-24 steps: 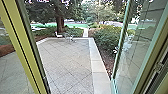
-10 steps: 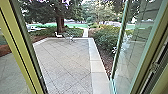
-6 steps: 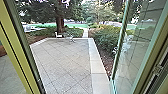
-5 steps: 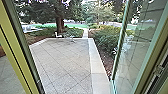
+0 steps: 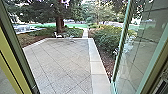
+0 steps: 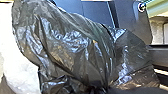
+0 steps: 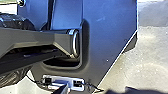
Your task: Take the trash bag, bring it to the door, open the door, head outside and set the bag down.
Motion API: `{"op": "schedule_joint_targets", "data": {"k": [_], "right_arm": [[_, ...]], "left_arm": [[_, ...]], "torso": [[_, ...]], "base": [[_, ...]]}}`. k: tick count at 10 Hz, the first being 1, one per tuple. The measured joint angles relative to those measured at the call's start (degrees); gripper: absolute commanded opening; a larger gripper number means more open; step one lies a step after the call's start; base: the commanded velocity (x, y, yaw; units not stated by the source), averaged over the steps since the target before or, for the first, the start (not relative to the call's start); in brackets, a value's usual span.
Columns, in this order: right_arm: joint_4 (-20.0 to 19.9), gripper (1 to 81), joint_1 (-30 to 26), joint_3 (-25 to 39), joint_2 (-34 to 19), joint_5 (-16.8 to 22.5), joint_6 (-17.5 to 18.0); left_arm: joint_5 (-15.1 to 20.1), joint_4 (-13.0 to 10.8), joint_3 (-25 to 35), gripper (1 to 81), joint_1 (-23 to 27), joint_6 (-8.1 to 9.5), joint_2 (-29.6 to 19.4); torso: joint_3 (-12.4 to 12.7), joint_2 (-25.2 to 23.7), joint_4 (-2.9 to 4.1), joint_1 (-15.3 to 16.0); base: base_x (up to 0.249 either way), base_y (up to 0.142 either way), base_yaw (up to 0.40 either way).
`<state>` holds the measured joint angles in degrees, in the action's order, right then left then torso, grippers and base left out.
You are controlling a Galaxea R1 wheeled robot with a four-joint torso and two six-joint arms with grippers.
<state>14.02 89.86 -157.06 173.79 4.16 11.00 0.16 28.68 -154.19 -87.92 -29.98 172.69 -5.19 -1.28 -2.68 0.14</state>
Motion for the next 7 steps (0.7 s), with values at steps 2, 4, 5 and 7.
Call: {"op": "schedule_joint_targets", "data": {"k": [2,4,5,7], "right_arm": [[0.01,81.1,0.16,0.09,0.16,0.13,0.00],[0.01,81.1,-0.35,0.09,0.16,-0.05,-0.02],[0.04,81.1,-0.17,0.12,0.35,-0.05,0.00],[0.15,81.1,0.13,0.20,0.48,0.11,0.00]], "left_arm": [[0.00,0.02,0.00,1.0,-0.12,0.02,-0.15],[-0.06,0.02,0.02,1.0,0.07,0.02,0.00],[-0.02,0.02,0.00,1.0,-0.09,0.00,-0.30],[0.20,0.02,0.00,1.0,-0.23,0.02,-0.37]], "torso": [[0.00,-0.04,0.00,-0.06],[-0.02,0.02,0.00,0.00],[0.00,-0.02,0.00,-0.06],[-0.02,0.00,0.00,-0.04]], "base": [[0.093,0.000,0.000],[0.093,0.000,0.000],[0.093,0.000,0.000],[0.094,0.000,0.000]]}}
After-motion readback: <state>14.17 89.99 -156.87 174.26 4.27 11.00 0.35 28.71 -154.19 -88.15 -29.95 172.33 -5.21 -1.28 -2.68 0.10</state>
